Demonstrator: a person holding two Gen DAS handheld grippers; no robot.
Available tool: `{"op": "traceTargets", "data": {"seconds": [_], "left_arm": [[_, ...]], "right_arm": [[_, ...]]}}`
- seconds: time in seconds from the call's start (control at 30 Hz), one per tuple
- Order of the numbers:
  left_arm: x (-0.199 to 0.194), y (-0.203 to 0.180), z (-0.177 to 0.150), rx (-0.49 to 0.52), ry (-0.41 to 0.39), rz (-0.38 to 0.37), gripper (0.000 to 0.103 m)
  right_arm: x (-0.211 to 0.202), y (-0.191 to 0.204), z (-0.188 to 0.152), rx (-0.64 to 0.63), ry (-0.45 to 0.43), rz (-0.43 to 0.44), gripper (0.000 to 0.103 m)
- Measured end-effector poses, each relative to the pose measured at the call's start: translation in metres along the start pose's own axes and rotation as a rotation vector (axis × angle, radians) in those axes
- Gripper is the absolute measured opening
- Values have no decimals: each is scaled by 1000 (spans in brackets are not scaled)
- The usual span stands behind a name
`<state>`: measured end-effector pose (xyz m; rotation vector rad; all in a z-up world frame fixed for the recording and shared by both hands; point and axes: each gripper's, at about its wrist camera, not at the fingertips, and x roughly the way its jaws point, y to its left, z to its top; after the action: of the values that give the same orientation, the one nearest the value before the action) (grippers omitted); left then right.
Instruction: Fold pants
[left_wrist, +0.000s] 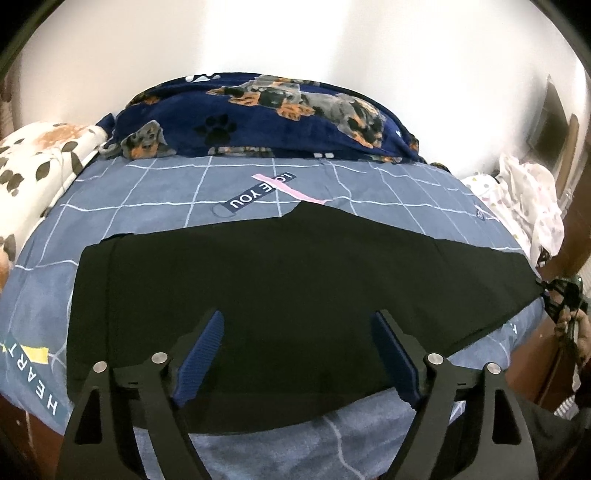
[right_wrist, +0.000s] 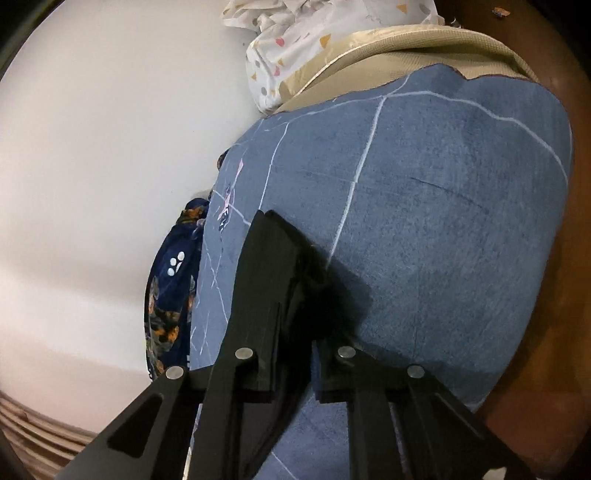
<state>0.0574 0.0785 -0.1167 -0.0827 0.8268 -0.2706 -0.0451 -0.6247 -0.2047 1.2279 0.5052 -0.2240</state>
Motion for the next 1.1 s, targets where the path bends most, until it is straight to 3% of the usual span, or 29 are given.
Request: {"op": "traceTargets", "data": {"seconds": [0.27, 0.43, 0.67, 1.1], "left_arm": [[2, 3, -1, 6, 4, 58, 84], [4, 4, -2, 18, 13, 93, 85], [4, 5, -2, 29, 17, 123, 86], [8, 4, -4, 46, 41, 150, 89]], "right_arm": [[-9, 44, -11, -195, -30, -100, 12], [-5, 82, -27, -286, -24, -95, 12], [15, 120, -64, -385, 38, -72, 12], [57, 137, -131, -501, 220, -90, 12]]}}
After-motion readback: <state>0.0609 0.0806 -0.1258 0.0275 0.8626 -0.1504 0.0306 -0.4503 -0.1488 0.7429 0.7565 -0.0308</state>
